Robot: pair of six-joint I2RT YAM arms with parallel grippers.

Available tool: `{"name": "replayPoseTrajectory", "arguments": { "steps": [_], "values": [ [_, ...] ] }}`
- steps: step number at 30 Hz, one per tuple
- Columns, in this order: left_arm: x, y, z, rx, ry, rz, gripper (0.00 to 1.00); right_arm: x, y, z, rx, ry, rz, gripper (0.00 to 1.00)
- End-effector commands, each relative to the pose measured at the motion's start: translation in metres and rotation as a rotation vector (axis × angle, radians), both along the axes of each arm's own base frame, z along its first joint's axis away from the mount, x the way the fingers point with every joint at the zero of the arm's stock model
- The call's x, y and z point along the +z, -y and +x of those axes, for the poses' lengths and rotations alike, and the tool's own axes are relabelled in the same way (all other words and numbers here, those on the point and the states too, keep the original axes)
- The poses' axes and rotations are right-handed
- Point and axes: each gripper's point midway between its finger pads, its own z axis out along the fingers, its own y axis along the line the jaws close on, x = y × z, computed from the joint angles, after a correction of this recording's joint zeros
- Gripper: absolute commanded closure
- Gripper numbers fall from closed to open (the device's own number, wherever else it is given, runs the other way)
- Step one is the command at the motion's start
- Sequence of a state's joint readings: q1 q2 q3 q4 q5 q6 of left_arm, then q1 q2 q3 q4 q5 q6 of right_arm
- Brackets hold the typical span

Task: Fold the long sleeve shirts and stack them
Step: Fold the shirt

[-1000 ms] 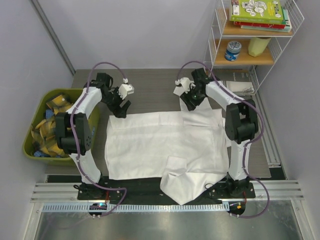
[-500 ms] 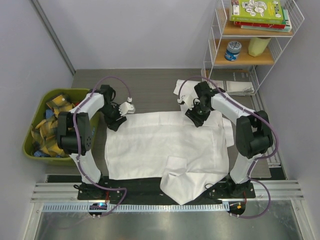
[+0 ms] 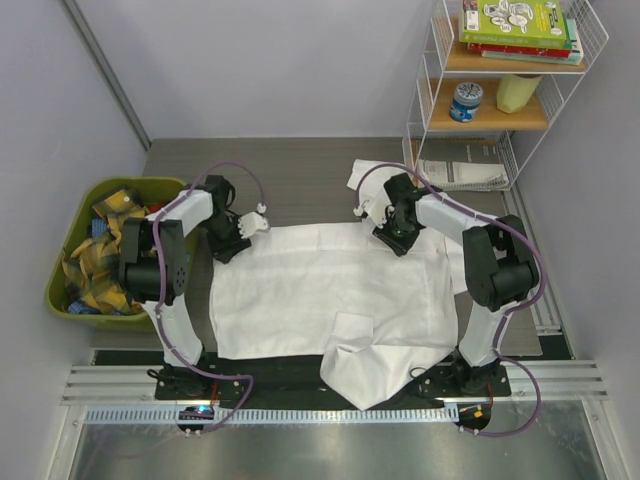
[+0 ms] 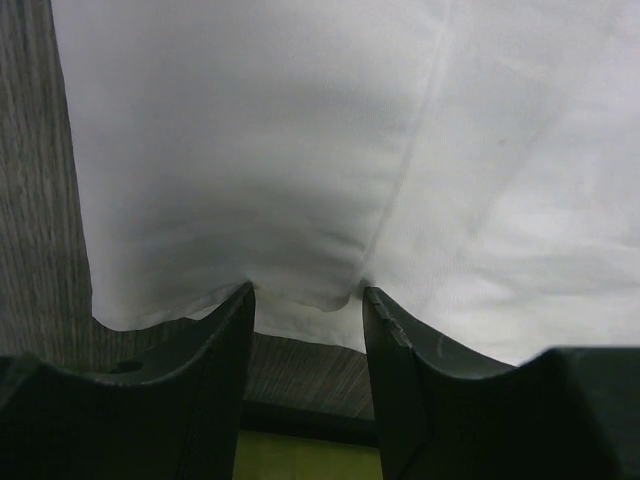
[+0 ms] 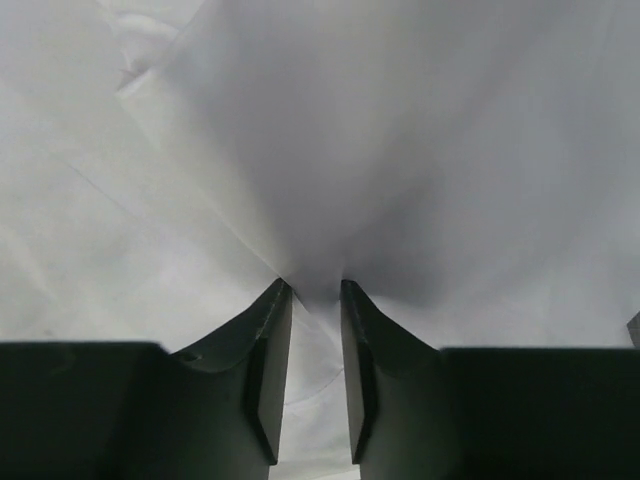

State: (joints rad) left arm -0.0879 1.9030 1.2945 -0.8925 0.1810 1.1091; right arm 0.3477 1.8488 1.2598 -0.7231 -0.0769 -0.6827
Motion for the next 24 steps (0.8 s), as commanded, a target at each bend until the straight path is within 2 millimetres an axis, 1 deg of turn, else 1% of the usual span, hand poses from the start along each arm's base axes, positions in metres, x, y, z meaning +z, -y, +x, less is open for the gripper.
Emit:
{"name": "replayPoseTrajectory", "arguments": {
  "steps": [1,3,5,7,8,10,11,13,14,16,17,20,21,22,24],
  "values": [
    [-0.002,-0.003,0.008,-0.020,0.027,0.021,0.53,0.004,0.004,0.015,-0.021,0.077,-0.035,0.73],
    [0.002,-0.002,0.011,-0.019,0.036,0.017,0.58,0.005,0.005,0.016,-0.025,0.086,-0.039,0.78],
    [0.008,0.001,0.012,-0.015,0.037,-0.003,0.60,0.009,0.004,0.019,-0.025,0.100,-0.033,0.83],
    [0.013,0.006,0.013,-0.012,0.037,-0.023,0.66,0.010,0.003,0.020,-0.027,0.107,-0.030,0.88],
    [0.015,0.008,0.012,-0.011,0.031,-0.034,0.68,0.010,0.003,0.021,-0.028,0.110,-0.029,0.92],
    [0.019,0.009,0.013,-0.012,0.036,-0.040,0.74,0.012,0.002,0.022,-0.030,0.111,-0.028,0.97],
    [0.020,0.010,0.011,-0.014,0.029,-0.043,0.79,0.013,0.003,0.021,-0.030,0.111,-0.028,0.99],
    [0.024,0.012,0.010,-0.015,0.031,-0.054,0.82,0.017,0.003,0.021,-0.029,0.116,-0.026,0.99],
    [0.025,0.012,0.008,-0.013,0.023,-0.060,0.88,0.019,0.003,0.021,-0.029,0.119,-0.025,0.99],
    [0.028,0.013,0.010,-0.018,0.026,-0.060,0.93,0.021,0.003,0.021,-0.027,0.116,-0.027,0.99],
    [0.028,0.012,0.009,-0.018,0.025,-0.057,1.00,0.024,0.003,0.021,-0.024,0.122,-0.026,0.99],
    [0.032,0.009,0.008,-0.042,0.034,-0.041,1.00,0.029,0.003,0.020,-0.019,0.120,-0.027,0.99],
    [0.034,0.008,0.005,-0.049,0.028,-0.034,1.00,0.033,0.003,0.020,-0.018,0.126,-0.023,0.99],
    [0.039,0.007,0.005,-0.055,0.040,-0.033,1.00,0.035,0.003,0.017,-0.016,0.115,-0.023,0.99],
    [0.043,0.004,0.003,-0.070,0.046,-0.021,1.00,0.041,0.003,0.013,-0.006,0.116,-0.015,0.99]
  ]
}}
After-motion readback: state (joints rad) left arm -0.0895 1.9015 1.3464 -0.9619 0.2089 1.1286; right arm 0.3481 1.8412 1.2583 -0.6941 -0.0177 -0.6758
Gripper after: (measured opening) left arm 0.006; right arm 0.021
